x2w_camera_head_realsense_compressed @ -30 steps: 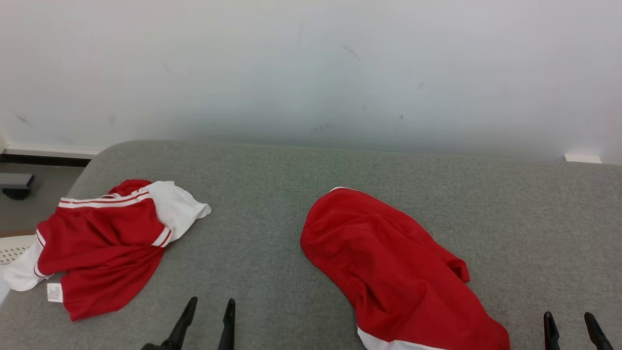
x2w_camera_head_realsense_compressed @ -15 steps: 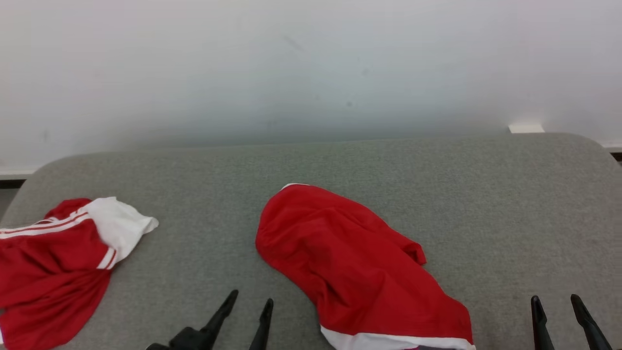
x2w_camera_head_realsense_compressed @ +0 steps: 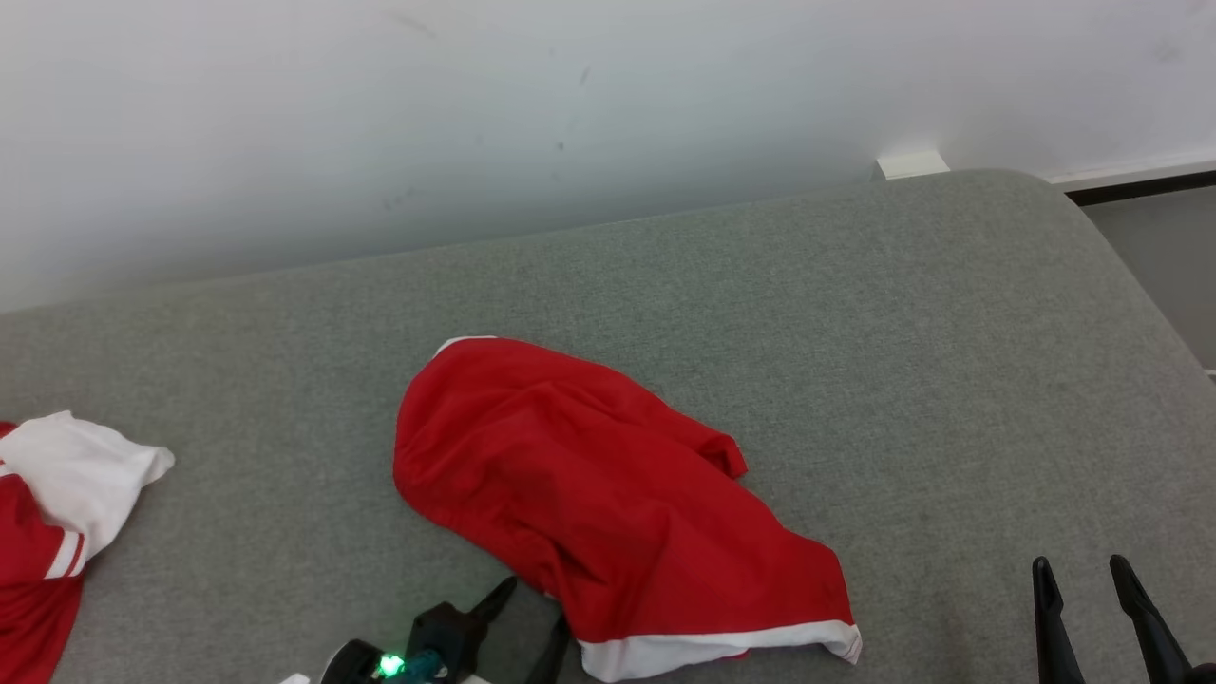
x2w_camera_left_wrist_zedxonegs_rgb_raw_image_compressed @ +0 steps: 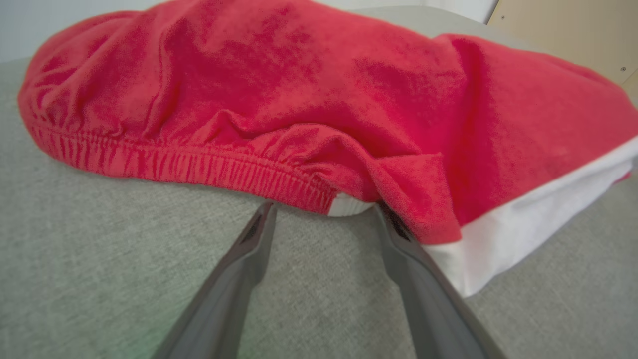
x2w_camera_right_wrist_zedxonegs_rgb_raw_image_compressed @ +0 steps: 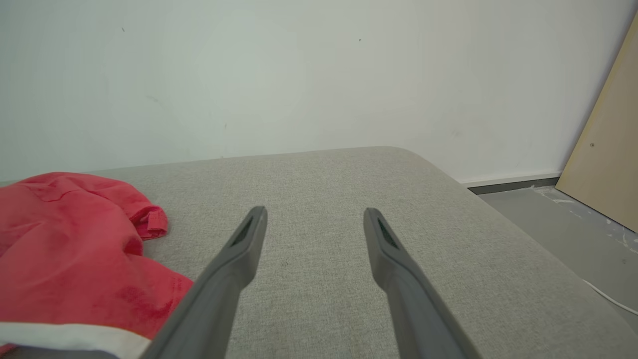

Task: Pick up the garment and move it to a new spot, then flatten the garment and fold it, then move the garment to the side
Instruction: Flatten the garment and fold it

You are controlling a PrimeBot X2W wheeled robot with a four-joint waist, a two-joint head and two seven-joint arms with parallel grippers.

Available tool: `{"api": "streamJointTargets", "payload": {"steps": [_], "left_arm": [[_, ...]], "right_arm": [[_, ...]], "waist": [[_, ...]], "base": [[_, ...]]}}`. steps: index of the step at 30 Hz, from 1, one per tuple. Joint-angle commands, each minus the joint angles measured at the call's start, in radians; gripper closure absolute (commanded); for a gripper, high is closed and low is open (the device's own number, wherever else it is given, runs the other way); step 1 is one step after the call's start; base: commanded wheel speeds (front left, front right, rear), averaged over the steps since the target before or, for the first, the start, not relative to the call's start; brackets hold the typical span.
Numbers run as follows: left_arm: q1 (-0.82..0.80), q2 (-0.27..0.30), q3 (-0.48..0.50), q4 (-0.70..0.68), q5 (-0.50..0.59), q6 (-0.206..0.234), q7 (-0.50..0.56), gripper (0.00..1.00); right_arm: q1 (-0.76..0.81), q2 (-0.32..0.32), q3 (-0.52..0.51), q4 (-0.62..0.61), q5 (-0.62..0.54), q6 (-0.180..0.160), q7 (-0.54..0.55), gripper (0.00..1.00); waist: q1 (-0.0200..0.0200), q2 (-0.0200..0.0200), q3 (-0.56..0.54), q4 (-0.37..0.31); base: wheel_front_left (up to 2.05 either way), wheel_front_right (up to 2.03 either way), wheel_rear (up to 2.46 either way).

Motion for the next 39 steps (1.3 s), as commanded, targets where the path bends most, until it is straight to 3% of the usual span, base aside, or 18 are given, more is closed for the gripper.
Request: {"api": "streamJointTargets", "payload": {"steps": [1, 10, 25, 26, 27, 28, 29, 30, 35, 39], "left_arm": [[-0.017, 0.001, -0.006, 0.014, -0.004, -0.001, -0.002, 0.00], [-0.075, -0.017, -0.034, 0.077, -0.016, 0.025, -0.003, 0.00], [-0.123, -0.024, -0.068, 0.012, -0.097, 0.038, -0.003, 0.00], [-0.126, -0.024, -0.070, 0.015, -0.101, 0.038, -0.003, 0.15], [-0.126, -0.024, -0.070, 0.015, -0.101, 0.038, -0.003, 0.15], [-0.129, -0.024, -0.072, 0.018, -0.105, 0.039, -0.003, 0.51], [-0.133, -0.024, -0.074, 0.022, -0.109, 0.040, -0.003, 0.67], [-0.137, -0.024, -0.077, 0.030, -0.110, 0.040, -0.003, 1.00], [-0.156, -0.020, -0.082, 0.065, -0.113, 0.031, -0.003, 1.00], [-0.149, 0.023, -0.093, 0.076, -0.094, 0.027, 0.005, 1.00]], "right_arm": [[-0.018, -0.002, 0.000, -0.001, 0.011, -0.003, 0.001, 0.00], [-0.036, 0.003, 0.004, 0.001, 0.011, -0.003, 0.001, 0.00], [-0.045, 0.007, 0.011, 0.008, 0.014, -0.003, 0.001, 0.00], [-0.047, 0.007, 0.012, 0.008, 0.014, -0.003, 0.001, 0.00], [-0.047, 0.007, 0.012, 0.008, 0.014, -0.003, 0.001, 0.00], [-0.048, 0.007, 0.012, 0.007, 0.014, -0.003, 0.001, 0.00], [-0.050, 0.007, 0.011, 0.007, 0.014, -0.003, 0.001, 0.00], [-0.050, 0.008, 0.011, 0.007, 0.013, -0.003, 0.001, 0.00], [-0.030, 0.009, -0.008, 0.003, 0.011, -0.003, 0.001, 0.00], [-0.011, 0.009, -0.021, 0.002, 0.007, -0.003, 0.001, 0.00]], "waist": [[0.0000, -0.0001, 0.012, -0.010], [0.0000, -0.0001, 0.031, -0.024], [0.0000, -0.0001, 0.040, -0.028], [0.0000, -0.0001, 0.042, -0.029], [0.0000, -0.0001, 0.042, -0.029], [0.0000, -0.0001, 0.043, -0.029], [0.0000, -0.0001, 0.044, -0.030], [0.0000, -0.0001, 0.045, -0.030], [0.0000, -0.0001, 0.041, -0.009], [0.0000, -0.0001, 0.024, 0.037]], "base": [[0.00, 0.00, 0.00], [0.00, 0.00, 0.00], [0.00, 0.00, 0.00], [0.00, 0.00, 0.00], [0.00, 0.00, 0.00], [0.00, 0.00, 0.00], [0.00, 0.00, 0.00], [0.00, 0.00, 0.00], [0.00, 0.00, 0.00], [0.00, 0.00, 0.00]]}}
